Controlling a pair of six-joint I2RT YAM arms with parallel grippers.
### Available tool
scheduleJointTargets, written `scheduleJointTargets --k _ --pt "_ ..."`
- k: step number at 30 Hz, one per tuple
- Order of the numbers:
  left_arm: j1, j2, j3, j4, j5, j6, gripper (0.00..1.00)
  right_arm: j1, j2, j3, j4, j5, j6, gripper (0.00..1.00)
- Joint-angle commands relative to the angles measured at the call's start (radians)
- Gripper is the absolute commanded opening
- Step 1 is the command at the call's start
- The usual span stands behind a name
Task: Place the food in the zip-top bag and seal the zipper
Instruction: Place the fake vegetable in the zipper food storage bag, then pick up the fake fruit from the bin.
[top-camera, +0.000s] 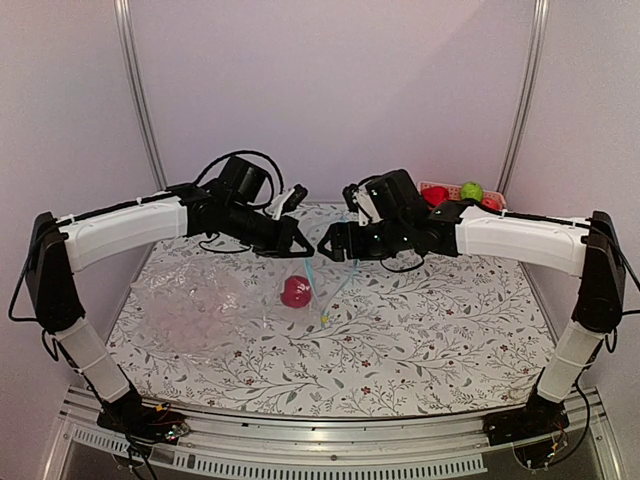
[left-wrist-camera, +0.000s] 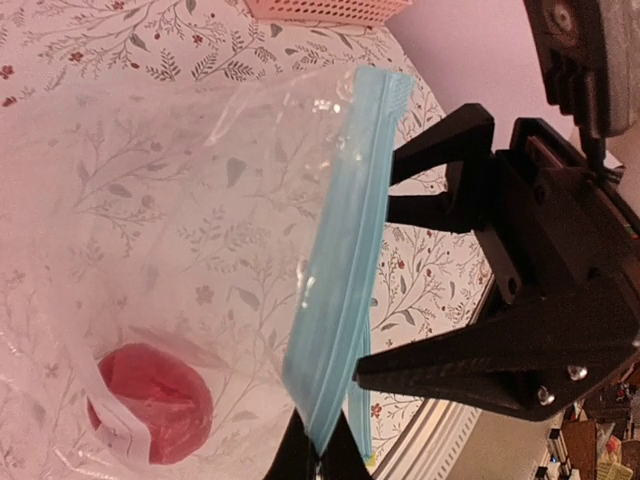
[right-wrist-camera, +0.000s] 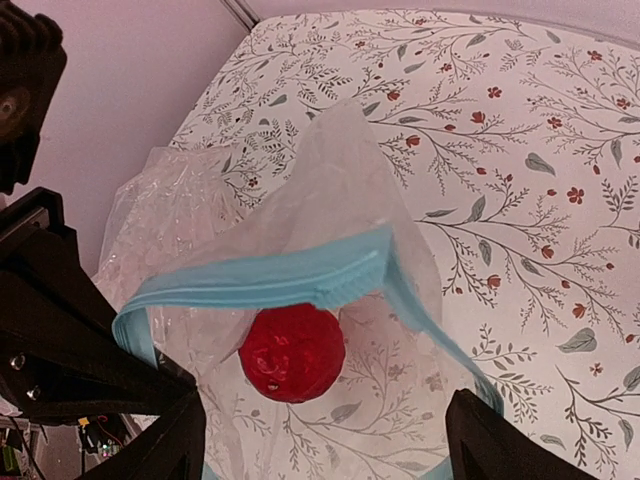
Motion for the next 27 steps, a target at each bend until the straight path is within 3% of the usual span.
scheduleJointTargets --k 1,8,16,19,27 --pt "0.025 -0.052 -0.011 -0.006 -0.079 -0.001 0.0 0.003 -0.085 -0.03 0.012 -0.02 -0.044 0.84" --pt "0.044 -0.047 -0.012 -0.007 -0.075 -0.01 0.0 0.003 -0.256 -0.119 0.0 0.021 -0.067 0.88" --pt "0.047 -0.057 -0.007 -0.008 -0.08 -0.006 0.0 -0.014 -0.385 -0.102 -0.251 0.365 -0.128 0.93" --pt "0.047 -0.07 -0.016 -0.004 -0.105 -0.003 0.0 -0.075 -0.4 -0.089 -0.336 0.425 -0.113 0.93" --pt "0.051 -0.074 -0.019 0.003 -0.079 -0.006 0.0 -0.304 -0.42 -0.057 -0.444 0.415 -0.134 0.95"
